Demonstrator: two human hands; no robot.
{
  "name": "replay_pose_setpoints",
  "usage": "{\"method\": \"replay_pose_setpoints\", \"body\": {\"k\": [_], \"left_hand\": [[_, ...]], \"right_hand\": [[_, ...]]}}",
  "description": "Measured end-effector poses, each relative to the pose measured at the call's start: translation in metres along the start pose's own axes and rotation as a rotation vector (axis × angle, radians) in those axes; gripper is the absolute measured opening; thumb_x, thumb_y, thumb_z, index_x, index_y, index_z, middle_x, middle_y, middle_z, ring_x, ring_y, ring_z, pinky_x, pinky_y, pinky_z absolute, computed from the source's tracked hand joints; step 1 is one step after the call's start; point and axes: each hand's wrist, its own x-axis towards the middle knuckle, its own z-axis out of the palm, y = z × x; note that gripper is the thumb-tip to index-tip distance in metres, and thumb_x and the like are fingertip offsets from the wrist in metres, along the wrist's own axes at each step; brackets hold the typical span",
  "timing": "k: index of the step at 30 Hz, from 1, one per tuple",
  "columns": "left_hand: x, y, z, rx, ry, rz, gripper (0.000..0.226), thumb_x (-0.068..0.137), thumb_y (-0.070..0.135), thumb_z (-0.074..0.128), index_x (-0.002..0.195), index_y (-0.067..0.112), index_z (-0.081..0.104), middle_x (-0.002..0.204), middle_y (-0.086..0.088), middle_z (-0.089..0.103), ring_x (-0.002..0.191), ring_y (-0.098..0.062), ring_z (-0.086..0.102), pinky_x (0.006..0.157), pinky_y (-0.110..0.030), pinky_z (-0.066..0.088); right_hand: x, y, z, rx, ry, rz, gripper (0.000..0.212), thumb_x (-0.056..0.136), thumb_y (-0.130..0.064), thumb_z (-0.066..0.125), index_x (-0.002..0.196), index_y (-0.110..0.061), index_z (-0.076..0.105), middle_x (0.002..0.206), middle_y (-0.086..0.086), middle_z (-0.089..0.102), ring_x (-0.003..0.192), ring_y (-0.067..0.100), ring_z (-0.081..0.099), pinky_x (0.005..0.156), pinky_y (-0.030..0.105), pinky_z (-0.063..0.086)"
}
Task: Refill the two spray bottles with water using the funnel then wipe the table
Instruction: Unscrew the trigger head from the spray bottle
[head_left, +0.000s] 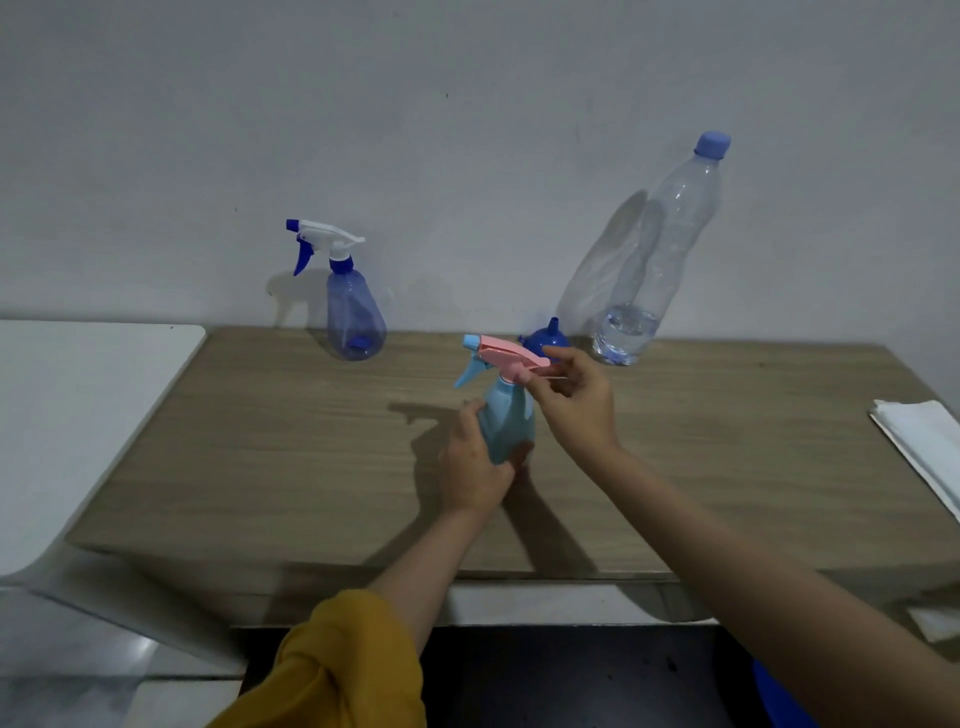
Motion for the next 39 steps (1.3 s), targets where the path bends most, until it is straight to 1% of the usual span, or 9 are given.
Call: {"method": "replay_pose_setpoints", "body": {"k": [5, 8, 13, 19, 21, 26, 32, 35, 39], "left_hand": [[-0.004, 0.006, -0.006, 0.114, -0.042, 0.009, 0.076, 0.071, 0.034, 0.079, 0.131, 0.013, 0.037, 0.123, -0.003, 0.054, 0.110, -0.019, 0.055, 0.071, -0.017, 0.035], [-0.005, 0.004, -0.005, 0.135, -0.021, 0.018, 0.081, 0.069, 0.037, 0.080, 0.133, 0.014, 0.037, 0.126, -0.003, 0.053, 0.112, -0.019, 0.054, 0.073, -0.017, 0.037], [-0.004, 0.002, -0.004, 0.153, -0.014, 0.017, 0.082, 0.071, 0.032, 0.079, 0.137, 0.018, 0.033, 0.135, -0.004, 0.049, 0.121, -0.021, 0.048, 0.088, -0.029, 0.045], [-0.003, -0.002, 0.000, 0.106, 0.019, 0.035, 0.082, 0.067, 0.034, 0.082, 0.134, 0.017, 0.038, 0.126, -0.006, 0.056, 0.112, -0.025, 0.055, 0.081, -0.028, 0.043], [-0.003, -0.005, 0.002, 0.094, 0.008, 0.030, 0.082, 0.067, 0.035, 0.082, 0.133, 0.017, 0.038, 0.126, -0.006, 0.056, 0.112, -0.024, 0.055, 0.085, -0.033, 0.047], [-0.004, -0.005, 0.001, 0.133, 0.019, 0.043, 0.079, 0.071, 0.036, 0.078, 0.135, 0.016, 0.036, 0.126, -0.006, 0.056, 0.113, -0.022, 0.055, 0.088, -0.034, 0.047], [-0.003, -0.007, 0.002, 0.095, 0.010, 0.031, 0.078, 0.067, 0.038, 0.080, 0.130, 0.014, 0.040, 0.118, -0.006, 0.060, 0.105, -0.023, 0.058, 0.081, -0.031, 0.045], [-0.003, -0.008, 0.003, 0.105, 0.017, 0.044, 0.079, 0.067, 0.038, 0.080, 0.131, 0.014, 0.039, 0.119, -0.006, 0.060, 0.105, -0.023, 0.059, 0.081, -0.032, 0.047], [-0.003, -0.009, 0.004, 0.079, 0.019, 0.034, 0.075, 0.070, 0.040, 0.076, 0.131, 0.015, 0.039, 0.117, -0.005, 0.061, 0.104, -0.022, 0.059, 0.080, -0.030, 0.046]], "right_hand": [[-0.009, 0.008, 0.013, -0.127, -0.063, -0.028, 0.039, 0.069, -0.025, 0.084, 0.101, -0.015, 0.064, 0.096, -0.006, 0.067, 0.093, 0.005, 0.063, 0.079, 0.017, 0.053], [-0.009, 0.005, 0.020, -0.117, 0.015, -0.028, 0.039, 0.069, -0.027, 0.084, 0.101, -0.016, 0.064, 0.095, -0.006, 0.067, 0.090, 0.003, 0.063, 0.075, 0.011, 0.050], [-0.012, 0.010, 0.025, -0.173, 0.073, -0.116, 0.029, 0.077, -0.027, 0.079, 0.100, -0.014, 0.067, 0.092, -0.006, 0.068, 0.087, 0.006, 0.063, 0.073, 0.016, 0.050], [-0.015, 0.015, 0.025, -0.262, 0.026, -0.258, 0.018, 0.086, -0.023, 0.069, 0.101, -0.014, 0.067, 0.093, -0.004, 0.067, 0.086, 0.010, 0.061, 0.071, 0.025, 0.051], [-0.016, 0.016, 0.024, -0.240, 0.018, -0.247, 0.019, 0.086, -0.023, 0.069, 0.103, -0.016, 0.065, 0.095, -0.006, 0.066, 0.088, 0.009, 0.061, 0.072, 0.026, 0.053], [-0.022, 0.013, 0.025, -0.081, 0.049, -0.055, 0.038, 0.073, -0.027, 0.082, 0.104, -0.018, 0.062, 0.098, -0.012, 0.066, 0.093, 0.002, 0.061, 0.075, 0.014, 0.050], [-0.022, 0.023, 0.029, -0.104, 0.029, -0.066, 0.027, 0.083, -0.013, 0.069, 0.110, -0.013, 0.065, 0.103, 0.001, 0.064, 0.097, 0.016, 0.061, 0.082, 0.037, 0.054], [-0.023, 0.020, 0.026, -0.047, 0.018, -0.012, 0.036, 0.081, -0.014, 0.072, 0.115, -0.012, 0.061, 0.108, 0.001, 0.064, 0.102, 0.013, 0.060, 0.083, 0.027, 0.052], [-0.025, 0.015, 0.031, 0.025, 0.073, 0.035, 0.033, 0.077, -0.017, 0.078, 0.104, -0.014, 0.059, 0.102, -0.002, 0.064, 0.097, 0.013, 0.061, 0.077, 0.024, 0.052]]}}
